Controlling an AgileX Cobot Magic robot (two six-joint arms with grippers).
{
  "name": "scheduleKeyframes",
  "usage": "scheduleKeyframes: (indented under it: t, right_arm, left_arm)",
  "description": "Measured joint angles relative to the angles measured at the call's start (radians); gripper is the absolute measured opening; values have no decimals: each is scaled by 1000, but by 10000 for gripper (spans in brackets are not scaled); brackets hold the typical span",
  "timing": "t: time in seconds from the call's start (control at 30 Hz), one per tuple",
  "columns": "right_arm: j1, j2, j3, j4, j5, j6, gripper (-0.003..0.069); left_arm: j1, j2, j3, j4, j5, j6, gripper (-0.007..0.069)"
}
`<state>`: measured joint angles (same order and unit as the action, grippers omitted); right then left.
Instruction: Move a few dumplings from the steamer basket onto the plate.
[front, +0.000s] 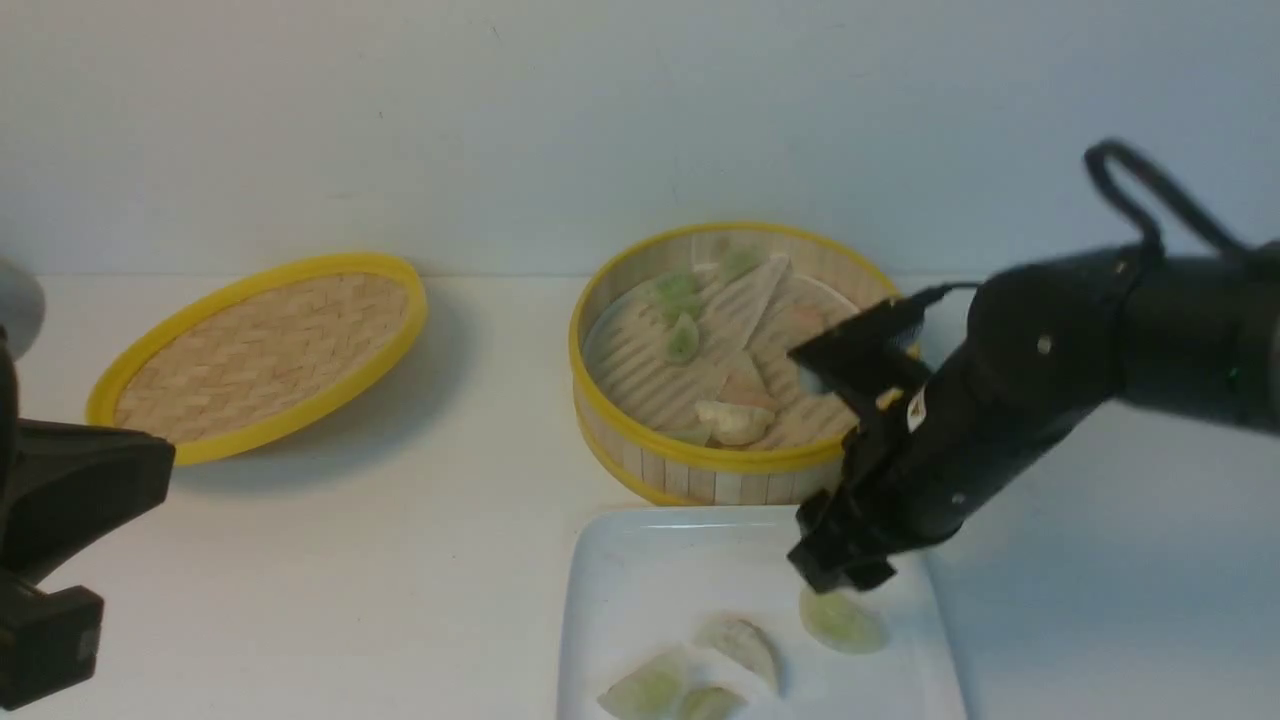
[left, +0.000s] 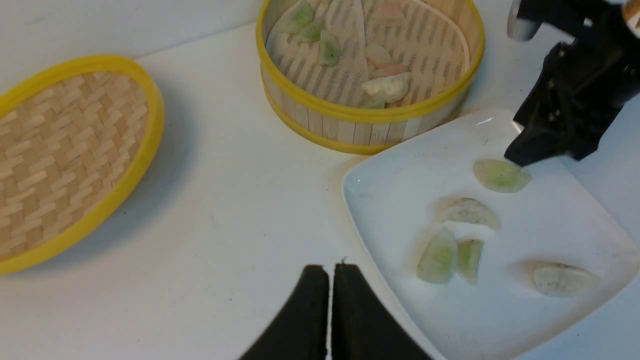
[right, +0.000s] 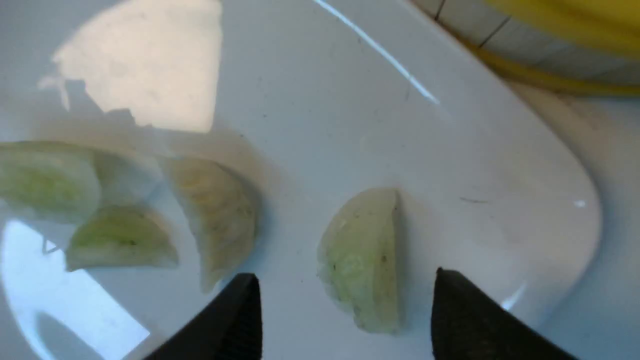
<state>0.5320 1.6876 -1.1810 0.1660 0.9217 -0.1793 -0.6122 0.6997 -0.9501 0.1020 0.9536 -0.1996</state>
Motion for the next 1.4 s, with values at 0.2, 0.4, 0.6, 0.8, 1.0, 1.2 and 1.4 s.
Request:
scheduleKeyframes:
  t: [0.2, 0.4, 0.6, 0.8, 1.0, 1.2, 1.4]
  right_arm:
    - [0, -199, -223, -144, 263, 100, 290]
    - [0, -550, -316, -223, 320, 163, 145]
    - [0, -916, -236, -229, 310, 229, 57]
    - [0, -1254, 30, -272, 127, 290, -2]
    - [0, -1520, 333, -231, -42, 330, -15]
    - [0, -1665, 442, -166, -248, 372, -15]
    - [0, -1709, 444, -143, -291, 375, -15]
  left_arm:
    - [0, 0, 0, 1, -66, 0, -6]
    - [0, 0, 0, 1, -190, 0, -6]
    - [0, 0, 0, 2, -263, 0, -6]
    - [0, 0, 0, 2, -352, 1, -6]
    - [0, 0, 0, 2, -388, 1, -6]
    - [0, 0, 0, 2, -349, 1, -6]
    - [0, 0, 0, 2, -312, 2, -6]
